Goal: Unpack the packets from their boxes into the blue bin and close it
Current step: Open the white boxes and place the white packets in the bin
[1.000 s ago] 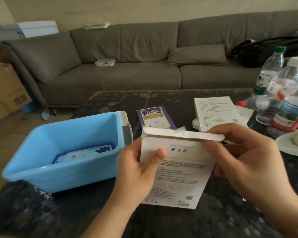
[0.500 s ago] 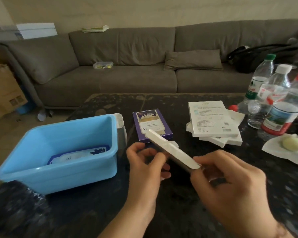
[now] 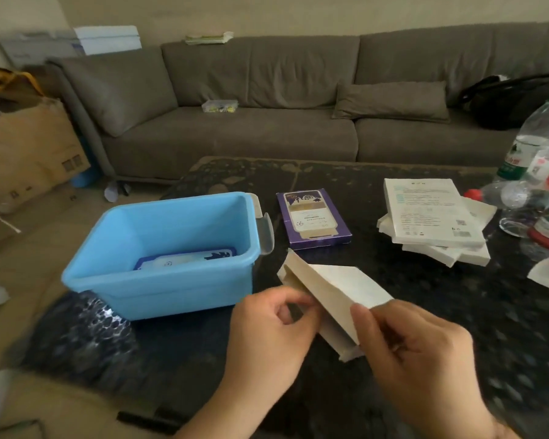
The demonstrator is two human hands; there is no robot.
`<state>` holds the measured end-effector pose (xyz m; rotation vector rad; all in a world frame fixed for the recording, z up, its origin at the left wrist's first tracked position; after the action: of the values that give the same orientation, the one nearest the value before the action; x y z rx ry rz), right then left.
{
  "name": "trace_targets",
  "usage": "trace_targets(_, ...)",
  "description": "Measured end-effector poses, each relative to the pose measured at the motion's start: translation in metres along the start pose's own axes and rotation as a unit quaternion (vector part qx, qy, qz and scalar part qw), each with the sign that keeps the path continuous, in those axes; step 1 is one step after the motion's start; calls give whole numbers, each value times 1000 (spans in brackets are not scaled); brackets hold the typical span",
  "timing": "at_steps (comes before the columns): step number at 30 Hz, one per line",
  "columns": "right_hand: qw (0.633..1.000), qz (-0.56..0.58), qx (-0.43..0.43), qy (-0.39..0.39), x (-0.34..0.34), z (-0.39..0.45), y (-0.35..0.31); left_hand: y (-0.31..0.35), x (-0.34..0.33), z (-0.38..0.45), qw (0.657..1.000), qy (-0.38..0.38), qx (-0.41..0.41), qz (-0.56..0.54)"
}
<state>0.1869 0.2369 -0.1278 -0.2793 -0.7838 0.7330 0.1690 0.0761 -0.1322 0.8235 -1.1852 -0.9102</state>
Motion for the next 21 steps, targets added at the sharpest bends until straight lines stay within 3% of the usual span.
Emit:
trace_targets(2,999,-17,33,-20,-8,-9,0,-4,0,-4,989,-53,124,-59)
trace_targets(4,996,-33,69,-40,-17,-18,0,-11,-1,-10,956,-86,266,-86)
trace_targets(5,994,-46,87,-45,-20,-22,1,-15,-1,-14,947,-99,296,-81)
trace_targets(9,986,-79,132,-69,-30,-40,0,-31,-3,-17,947,-131,292,-6)
trace_targets(16,977,-94,170,-84,-33,-52,5,-35,-11,-17,964,-159,211,16)
trace_targets(21,977,-92,174,-77,-31,-49,4,-31,-14,-14,951,-182,248,-22)
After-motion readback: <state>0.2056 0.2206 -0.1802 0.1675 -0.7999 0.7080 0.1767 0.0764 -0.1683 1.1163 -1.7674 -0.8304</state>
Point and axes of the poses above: each hand's wrist, its own z-axis towards the middle knuckle, its own x-axis out of the back of the hand, y = z × x, the point moved 2 cm from there along z, towards the middle knuckle, and after that the axes turned 2 degrees about -x, right-handed, at the moved point
